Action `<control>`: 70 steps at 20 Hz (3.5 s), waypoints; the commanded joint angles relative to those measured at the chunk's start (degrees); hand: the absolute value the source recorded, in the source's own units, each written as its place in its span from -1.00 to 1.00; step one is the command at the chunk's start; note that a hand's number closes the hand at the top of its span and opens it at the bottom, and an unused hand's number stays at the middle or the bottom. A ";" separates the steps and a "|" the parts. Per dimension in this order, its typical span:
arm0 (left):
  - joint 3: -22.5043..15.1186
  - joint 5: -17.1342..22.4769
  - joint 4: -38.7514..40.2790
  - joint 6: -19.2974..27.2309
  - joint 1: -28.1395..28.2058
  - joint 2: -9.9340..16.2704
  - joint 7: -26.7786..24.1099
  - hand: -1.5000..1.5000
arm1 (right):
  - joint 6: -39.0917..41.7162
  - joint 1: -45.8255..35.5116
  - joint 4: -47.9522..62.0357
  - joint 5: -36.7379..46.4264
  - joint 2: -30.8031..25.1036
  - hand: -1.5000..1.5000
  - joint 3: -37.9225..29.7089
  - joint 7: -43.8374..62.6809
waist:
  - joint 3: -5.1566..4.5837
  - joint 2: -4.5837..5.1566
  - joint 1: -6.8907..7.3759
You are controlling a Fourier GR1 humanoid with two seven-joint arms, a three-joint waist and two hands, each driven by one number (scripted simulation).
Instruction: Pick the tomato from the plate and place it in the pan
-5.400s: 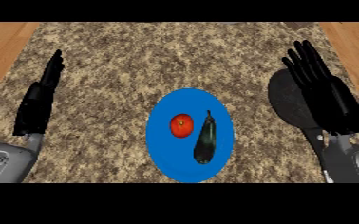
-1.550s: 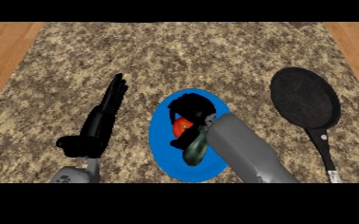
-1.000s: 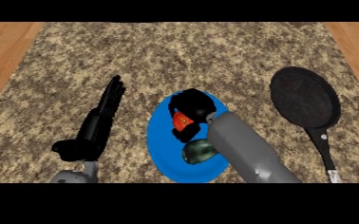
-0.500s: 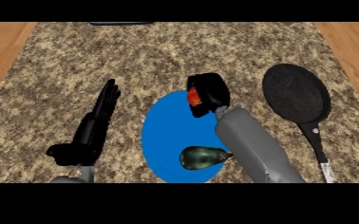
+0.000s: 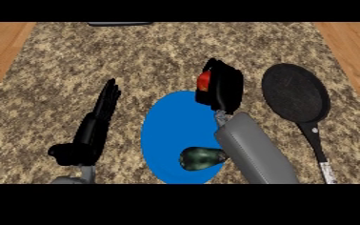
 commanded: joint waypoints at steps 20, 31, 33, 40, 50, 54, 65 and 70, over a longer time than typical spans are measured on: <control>0.22 -1.05 3.00 -2.95 -0.83 -1.51 -2.57 0.00 | -22.90 17.80 -6.02 4.99 -13.64 1.00 -21.76 -6.57 | 0.09 1.13 2.48; -0.27 -1.62 -2.46 -3.41 0.35 -1.23 1.00 0.00 | -32.90 4.57 22.32 -24.74 -24.25 1.00 -36.32 -37.71 | 0.24 1.41 3.79; 0.27 -2.21 0.99 -2.44 -2.45 -3.17 0.93 0.00 | -29.81 2.90 23.84 -27.18 -25.11 1.00 -37.51 -40.88 | 0.15 1.23 3.01; -0.20 -1.96 2.69 -3.53 -3.97 -2.99 -0.60 0.00 | -3.92 -2.06 35.60 -32.83 -23.12 -1.00 -37.72 -38.72 | 0.37 2.30 5.05; 1.12 -1.46 1.63 -4.33 -2.91 -1.89 -0.25 0.00 | -10.06 -5.09 39.88 -43.66 -24.10 -1.00 -49.94 -63.00 | 0.33 1.90 4.22; 0.59 -2.83 1.03 -2.78 -2.74 -2.77 0.84 0.00 | -6.01 -5.09 39.59 -50.06 -25.52 -1.00 -55.09 -66.95 | 0.22 1.40 3.38; 2.47 -1.74 -1.62 -3.44 0.07 -1.76 2.54 0.00 | 18.72 13.10 26.49 -63.02 -21.96 -1.00 -57.34 -74.10 | 0.02 0.63 1.54; 3.00 -2.75 -1.45 -3.39 -0.77 -2.00 1.47 0.00 | 24.87 23.96 15.04 -66.42 -21.48 -1.00 -56.36 -76.74 | 0.04 0.78 1.70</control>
